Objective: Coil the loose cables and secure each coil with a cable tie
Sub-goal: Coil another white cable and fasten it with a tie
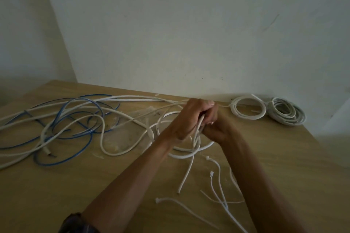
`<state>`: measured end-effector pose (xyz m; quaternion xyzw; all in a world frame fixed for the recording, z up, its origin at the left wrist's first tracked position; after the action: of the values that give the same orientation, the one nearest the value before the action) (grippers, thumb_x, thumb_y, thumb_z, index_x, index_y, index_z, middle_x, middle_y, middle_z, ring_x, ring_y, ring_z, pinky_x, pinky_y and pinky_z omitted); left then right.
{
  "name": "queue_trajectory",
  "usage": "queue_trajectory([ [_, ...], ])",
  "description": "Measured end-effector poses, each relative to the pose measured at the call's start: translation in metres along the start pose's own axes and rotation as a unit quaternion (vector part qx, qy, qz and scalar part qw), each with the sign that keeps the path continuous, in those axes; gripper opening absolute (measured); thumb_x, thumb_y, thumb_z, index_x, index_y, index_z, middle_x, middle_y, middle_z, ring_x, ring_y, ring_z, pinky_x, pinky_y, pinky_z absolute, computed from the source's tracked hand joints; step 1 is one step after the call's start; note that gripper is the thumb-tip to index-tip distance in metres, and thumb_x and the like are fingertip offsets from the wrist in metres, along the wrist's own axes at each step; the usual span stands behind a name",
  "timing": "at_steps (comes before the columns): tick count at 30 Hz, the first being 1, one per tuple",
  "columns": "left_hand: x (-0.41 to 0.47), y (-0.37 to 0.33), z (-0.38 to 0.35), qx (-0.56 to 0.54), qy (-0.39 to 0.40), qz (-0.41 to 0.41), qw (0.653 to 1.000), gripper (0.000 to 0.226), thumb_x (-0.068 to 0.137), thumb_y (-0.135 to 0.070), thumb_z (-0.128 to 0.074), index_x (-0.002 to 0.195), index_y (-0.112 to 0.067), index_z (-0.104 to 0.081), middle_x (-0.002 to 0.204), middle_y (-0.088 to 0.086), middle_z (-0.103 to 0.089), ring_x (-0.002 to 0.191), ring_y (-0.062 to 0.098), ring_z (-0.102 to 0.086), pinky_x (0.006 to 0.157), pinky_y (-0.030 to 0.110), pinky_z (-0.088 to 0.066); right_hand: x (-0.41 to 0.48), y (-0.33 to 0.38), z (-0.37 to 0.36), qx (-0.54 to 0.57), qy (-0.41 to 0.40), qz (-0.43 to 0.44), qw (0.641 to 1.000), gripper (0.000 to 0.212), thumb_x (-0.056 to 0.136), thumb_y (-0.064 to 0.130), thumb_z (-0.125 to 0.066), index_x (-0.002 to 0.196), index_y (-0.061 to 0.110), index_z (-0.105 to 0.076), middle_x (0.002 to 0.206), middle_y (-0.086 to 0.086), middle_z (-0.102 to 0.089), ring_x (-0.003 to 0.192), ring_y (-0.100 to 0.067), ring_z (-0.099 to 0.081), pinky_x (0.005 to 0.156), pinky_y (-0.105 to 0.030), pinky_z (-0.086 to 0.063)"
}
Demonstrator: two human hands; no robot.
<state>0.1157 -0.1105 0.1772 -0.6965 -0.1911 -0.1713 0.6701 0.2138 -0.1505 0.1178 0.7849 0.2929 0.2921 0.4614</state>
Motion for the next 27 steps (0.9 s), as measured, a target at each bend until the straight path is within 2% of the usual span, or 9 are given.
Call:
queue_trajectory([
  [2,-0.004,0.002,0.009,0.031,0.049,0.029,0.998,0.045,0.094,-0.030,-0.044,0.057,-0.012,-0.060,0.060,0.013,-0.054,0.062,0.035,-0.048,0.070,0.037,-0.042,0.004,0.001,0.008,-0.077,-0.073,-0.135,0.985,0.029,0.100,0.024,-0.057,0.102,-0.004,-0.060,0.080,-0.016,-0.066,0.069,-0.019,-0.066,0.065,-0.028,-0.057],
  [4,-0.007,0.004,0.025,0.065,0.055,0.056,0.995,0.035,0.099,-0.026,-0.050,0.078,-0.010,-0.072,0.076,0.010,-0.068,0.073,0.029,-0.062,0.078,0.037,-0.053,0.005,0.012,0.044,-0.068,-0.171,-0.093,0.979,0.030,0.108,0.026,-0.041,0.089,0.007,-0.053,0.064,-0.005,-0.060,0.047,-0.009,-0.049,0.046,-0.020,-0.041],
  [6,-0.005,0.004,0.047,0.126,-0.011,0.054,0.991,0.023,0.102,-0.018,-0.055,0.094,-0.007,-0.074,0.085,0.010,-0.071,0.081,0.028,-0.066,0.087,0.044,-0.057,0.008,0.030,0.054,-0.300,-0.204,0.001,0.932,0.029,0.109,0.021,-0.040,0.089,0.009,-0.057,0.077,-0.007,-0.067,0.054,-0.013,-0.054,0.050,-0.027,-0.041],
  [10,-0.005,0.001,0.085,0.276,-0.156,0.030,0.948,0.025,0.099,-0.026,-0.062,0.123,-0.018,-0.065,0.115,0.002,-0.067,0.106,0.016,-0.064,0.094,0.036,-0.055,0.001,0.056,0.040,-0.666,-0.177,0.131,0.713,0.021,0.103,0.018,-0.048,0.094,0.014,-0.067,0.094,-0.007,-0.064,0.089,-0.024,-0.059,0.074,-0.031,-0.037],
  [14,-0.007,-0.001,0.082,0.420,-0.109,-0.014,0.901,0.058,0.100,-0.043,-0.060,0.151,-0.025,-0.042,0.150,-0.005,-0.043,0.141,0.007,-0.037,0.114,0.024,-0.035,-0.010,0.074,-0.001,-0.562,-0.049,0.154,0.811,0.022,0.106,0.017,-0.048,0.096,0.019,-0.067,0.066,0.006,-0.063,0.056,-0.002,-0.055,0.058,-0.019,-0.040],
  [17,-0.006,-0.001,0.075,0.395,-0.092,0.007,0.914,0.030,0.102,-0.038,-0.058,0.125,-0.019,-0.066,0.118,-0.003,-0.065,0.111,0.003,-0.061,0.092,0.026,-0.050,-0.020,0.074,-0.029,-0.490,0.063,0.135,0.859,0.023,0.105,0.025,-0.051,0.100,0.016,-0.071,0.060,-0.009,-0.049,0.054,-0.016,-0.045,0.053,-0.027,-0.037],
  [20,-0.008,0.002,0.079,0.259,-0.118,0.081,0.955,0.035,0.105,-0.029,-0.054,0.078,-0.010,-0.064,0.061,0.007,-0.047,0.049,0.022,-0.042,0.048,0.031,-0.039,-0.018,0.077,-0.020,-0.430,0.019,0.128,0.894,0.024,0.095,0.038,-0.062,0.096,0.015,-0.069,0.061,-0.017,-0.049,0.055,-0.023,-0.040,0.052,-0.035,-0.034],
  [23,-0.011,0.004,0.086,0.041,-0.124,0.160,0.978,0.036,0.104,-0.027,-0.053,0.070,-0.017,-0.056,0.058,-0.005,-0.032,0.045,0.007,-0.027,0.035,0.017,-0.025,-0.013,0.064,0.004,-0.423,0.037,0.047,0.904,0.019,0.092,0.031,-0.068,0.097,0.013,-0.068,0.065,-0.007,-0.058,0.056,-0.018,-0.048,0.052,-0.025,-0.042],
  [27,-0.011,-0.001,0.116,-0.246,-0.195,0.166,0.935,0.023,0.093,-0.019,-0.051,0.071,-0.016,-0.056,0.062,-0.006,-0.035,0.049,0.004,-0.028,0.034,0.015,-0.023,-0.010,0.064,0.060,-0.413,-0.075,0.037,0.907,0.018,0.089,0.029,-0.072,0.090,0.011,-0.070,0.062,0.001,-0.062,0.054,-0.012,-0.055,0.054,-0.025,-0.047],
])
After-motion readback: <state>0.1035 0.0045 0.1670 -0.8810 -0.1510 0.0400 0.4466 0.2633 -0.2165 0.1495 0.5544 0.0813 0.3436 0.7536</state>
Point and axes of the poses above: each hand's wrist, its own x-axis towards the middle knuckle, its own z-axis out of the back of the hand, y = z × x, the point moved 6 cm from there along x, towards the middle knuckle
